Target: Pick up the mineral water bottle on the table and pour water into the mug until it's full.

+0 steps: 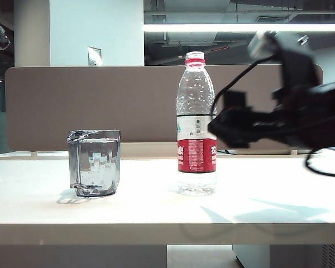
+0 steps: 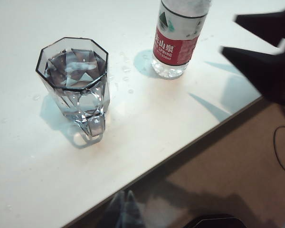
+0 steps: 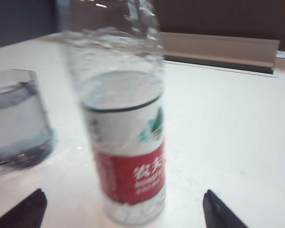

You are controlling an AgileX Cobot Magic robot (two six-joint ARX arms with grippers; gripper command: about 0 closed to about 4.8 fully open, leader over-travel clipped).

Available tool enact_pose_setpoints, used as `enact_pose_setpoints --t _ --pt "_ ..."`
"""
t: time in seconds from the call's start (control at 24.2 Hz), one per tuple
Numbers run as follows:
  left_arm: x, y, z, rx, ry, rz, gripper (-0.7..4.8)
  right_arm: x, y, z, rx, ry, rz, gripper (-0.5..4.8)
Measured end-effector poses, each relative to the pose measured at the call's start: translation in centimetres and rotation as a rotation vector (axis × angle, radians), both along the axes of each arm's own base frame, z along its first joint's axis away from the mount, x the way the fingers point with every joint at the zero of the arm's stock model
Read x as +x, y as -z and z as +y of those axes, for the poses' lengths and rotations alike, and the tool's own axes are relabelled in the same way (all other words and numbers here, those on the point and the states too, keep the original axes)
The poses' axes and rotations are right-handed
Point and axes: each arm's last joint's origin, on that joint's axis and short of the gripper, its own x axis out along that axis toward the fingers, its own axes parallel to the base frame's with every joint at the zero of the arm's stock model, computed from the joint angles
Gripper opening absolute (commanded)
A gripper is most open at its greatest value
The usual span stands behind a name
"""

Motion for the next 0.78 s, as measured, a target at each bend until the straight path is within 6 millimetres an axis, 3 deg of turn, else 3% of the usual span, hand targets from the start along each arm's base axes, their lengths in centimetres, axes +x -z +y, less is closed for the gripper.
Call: enact_pose_setpoints --t 0.12,0.29,0.37,0.41,0.5,0.62,0.78 --pt "0.0 0.0 0.0 0.000 0.000 0.000 -0.05 -2.3 -0.5 -1.5 -0.014 -0.009 -0.038 4.49" --pt "0.0 0.0 0.0 0.000 0.000 0.000 -0.05 -3.9 -0.6 -2.7 -0.019 -0.005 -0.044 3.38" --pt "0.0 0.0 0.0 0.000 0.000 0.000 -0.05 -4.3 -0.7 -3.0 -0.027 -0.005 -0.034 2.33" --pt "0.0 0.0 0.0 0.000 -0.001 -0.001 -0.05 -4.6 -0.9 -3.3 -0.025 -0.005 -0.036 1.51" --pt "0.0 0.0 0.0 0.000 0.000 -0.001 -0.05 -5.0 -1.7 -3.6 -0.007 -0.003 -0.064 0.89" --pt "0.0 0.0 0.0 0.000 0.000 0.000 -0.05 -5.6 -2.8 -4.1 0.008 -0.002 -0.085 0.65" --pt "0.0 0.0 0.0 0.000 0.000 0.000 -0.05 -6.4 -3.2 -4.7 -0.010 -0.002 -0.062 -0.05"
